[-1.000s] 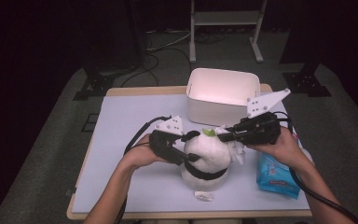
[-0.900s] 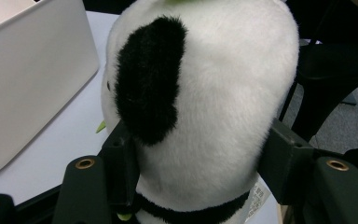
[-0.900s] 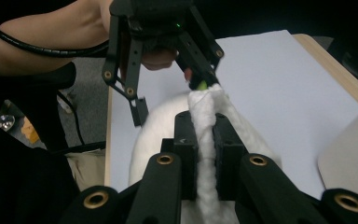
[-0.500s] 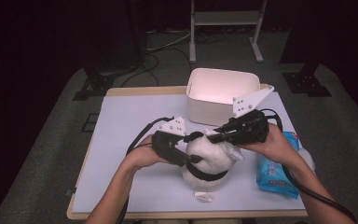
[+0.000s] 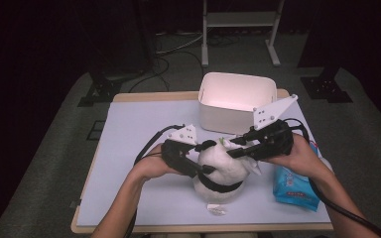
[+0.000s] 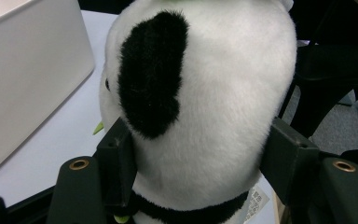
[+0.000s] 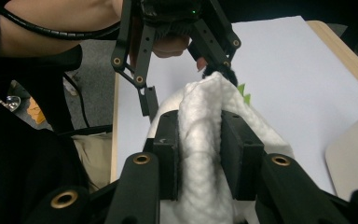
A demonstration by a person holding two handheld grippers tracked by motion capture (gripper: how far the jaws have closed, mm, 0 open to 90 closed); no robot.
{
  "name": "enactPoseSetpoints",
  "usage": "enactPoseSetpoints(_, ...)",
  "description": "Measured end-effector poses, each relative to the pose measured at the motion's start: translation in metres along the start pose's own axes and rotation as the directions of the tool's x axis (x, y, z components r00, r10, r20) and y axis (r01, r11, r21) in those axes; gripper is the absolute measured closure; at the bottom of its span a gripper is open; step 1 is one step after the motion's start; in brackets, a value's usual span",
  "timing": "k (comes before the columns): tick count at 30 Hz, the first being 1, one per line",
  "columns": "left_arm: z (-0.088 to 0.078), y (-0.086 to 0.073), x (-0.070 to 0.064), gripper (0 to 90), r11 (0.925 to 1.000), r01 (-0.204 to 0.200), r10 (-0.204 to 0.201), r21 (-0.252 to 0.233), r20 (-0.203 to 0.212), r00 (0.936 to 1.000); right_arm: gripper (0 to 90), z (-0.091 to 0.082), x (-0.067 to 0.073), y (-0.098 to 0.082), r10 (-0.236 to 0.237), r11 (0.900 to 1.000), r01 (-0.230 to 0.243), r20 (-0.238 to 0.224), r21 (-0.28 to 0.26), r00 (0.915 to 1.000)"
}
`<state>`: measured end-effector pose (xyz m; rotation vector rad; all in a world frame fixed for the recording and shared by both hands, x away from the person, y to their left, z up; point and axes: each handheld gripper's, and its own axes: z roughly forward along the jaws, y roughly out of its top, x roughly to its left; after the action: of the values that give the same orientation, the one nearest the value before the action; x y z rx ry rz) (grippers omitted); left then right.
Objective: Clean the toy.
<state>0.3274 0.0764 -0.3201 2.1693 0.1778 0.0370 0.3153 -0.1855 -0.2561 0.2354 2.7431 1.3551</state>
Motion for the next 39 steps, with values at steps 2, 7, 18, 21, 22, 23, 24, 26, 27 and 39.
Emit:
enactPoseSetpoints(2, -0.001, -0.001, 0.001, 35.4, 1.0000, -0.002, 0.002, -0.002, -0.002, 1.0000, 73.7, -0.002, 0.000, -0.002, -0.002, 1.000, 0.002, 0.011, 0.007, 0.9999)
enactPoseSetpoints(7, -0.002, -0.004, 0.001, 35.5, 1.0000, 0.004, -0.004, -0.007, -0.003, 1.0000, 78.3, -0.007, -0.002, -0.012, 0.011, 1.000, -0.012, 0.031, 0.015, 0.9994)
enactPoseSetpoints(18, -0.004, -0.007, 0.003, 35.5, 0.9996, 0.023, -0.023, -0.016, -0.001, 0.9997, 80.2, -0.014, -0.012, -0.049, 0.101, 0.995, -0.102, 0.062, 0.015, 0.9930)
enactPoseSetpoints(21, -0.003, -0.006, 0.003, 35.6, 0.9997, 0.020, -0.020, -0.017, 0.001, 0.9998, 80.2, -0.017, -0.014, -0.051, 0.113, 0.994, -0.113, 0.064, 0.008, 0.9916)
enactPoseSetpoints(22, -0.002, -0.006, 0.002, 35.6, 0.9997, 0.017, -0.016, -0.018, 0.003, 0.9999, 80.2, -0.017, -0.014, -0.049, 0.107, 0.994, -0.108, 0.071, 0.004, 0.9917)
enactPoseSetpoints(23, -0.002, -0.006, 0.002, 35.6, 0.9997, 0.013, -0.013, -0.019, 0.006, 0.9999, 80.2, -0.018, -0.013, -0.047, 0.107, 0.994, -0.107, 0.073, 0.002, 0.9916)
enactPoseSetpoints(24, -0.001, -0.005, 0.001, 35.6, 0.9997, 0.012, -0.012, -0.019, 0.006, 0.9999, 80.3, -0.018, -0.012, -0.043, 0.096, 0.995, -0.096, 0.073, -0.004, 0.9926)
enactPoseSetpoints(26, -0.001, -0.004, 0.000, 35.6, 0.9998, 0.005, -0.005, -0.018, 0.003, 1.0000, 80.3, -0.017, -0.011, -0.036, 0.085, 0.996, -0.084, 0.075, -0.014, 0.9935)
enactPoseSetpoints(27, -0.001, -0.004, 0.000, 35.6, 0.9998, 0.005, -0.005, -0.017, 0.003, 1.0000, 80.3, -0.016, -0.010, -0.031, 0.075, 0.997, -0.073, 0.074, -0.018, 0.9945)
enactPoseSetpoints(39, -0.002, -0.007, 0.000, 35.5, 0.9996, 0.010, -0.010, -0.026, 0.006, 0.9999, 80.6, -0.014, -0.015, -0.039, 0.110, 0.994, -0.108, 0.050, -0.030, 0.9927)
